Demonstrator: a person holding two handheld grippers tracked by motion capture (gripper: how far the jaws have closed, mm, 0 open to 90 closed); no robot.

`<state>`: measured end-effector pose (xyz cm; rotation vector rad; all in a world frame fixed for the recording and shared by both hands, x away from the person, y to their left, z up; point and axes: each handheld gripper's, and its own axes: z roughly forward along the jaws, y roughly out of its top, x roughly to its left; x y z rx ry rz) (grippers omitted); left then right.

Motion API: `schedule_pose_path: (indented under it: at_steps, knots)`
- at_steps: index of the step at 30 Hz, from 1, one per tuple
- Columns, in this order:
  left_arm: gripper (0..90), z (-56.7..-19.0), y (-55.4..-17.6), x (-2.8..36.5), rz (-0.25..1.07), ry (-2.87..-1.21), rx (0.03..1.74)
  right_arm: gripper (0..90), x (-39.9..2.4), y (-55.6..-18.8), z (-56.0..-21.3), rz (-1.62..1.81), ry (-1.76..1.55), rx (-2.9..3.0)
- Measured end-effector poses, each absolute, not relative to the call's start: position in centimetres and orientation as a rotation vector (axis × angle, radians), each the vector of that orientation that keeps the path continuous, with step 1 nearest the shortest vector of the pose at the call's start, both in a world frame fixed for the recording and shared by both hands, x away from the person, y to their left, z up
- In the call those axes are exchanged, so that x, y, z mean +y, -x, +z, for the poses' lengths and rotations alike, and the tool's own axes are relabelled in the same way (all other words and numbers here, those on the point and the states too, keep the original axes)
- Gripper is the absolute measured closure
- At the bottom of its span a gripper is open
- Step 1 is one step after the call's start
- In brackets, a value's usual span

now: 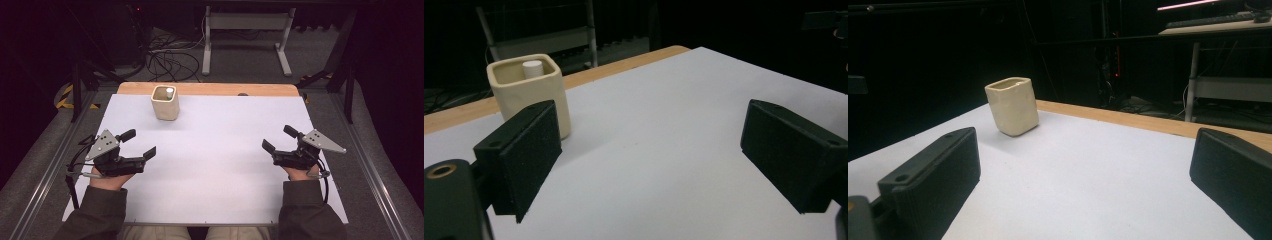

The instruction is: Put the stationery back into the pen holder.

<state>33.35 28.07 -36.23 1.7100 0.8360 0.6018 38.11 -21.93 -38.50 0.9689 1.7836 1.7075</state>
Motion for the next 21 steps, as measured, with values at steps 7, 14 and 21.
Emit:
schedule_pose_path:
  at_steps: [7, 14, 21]
  knots:
    - [9.8, -36.36, -33.42, 28.06, 0.603, -1.71, 0.841, 0.3, -21.98, -37.99, -38.35, 1.713, -0.953, 1.789]
    - [9.6, -36.43, -33.44, 28.07, 0.604, -1.71, 0.845, 0.3, -21.93, -37.89, -38.19, 1.719, -0.949, 1.788]
    - [9.4, -36.48, -33.46, 28.0, 0.603, -1.715, 0.842, 0.3, -21.71, -37.88, -38.23, 1.715, -0.944, 1.797]
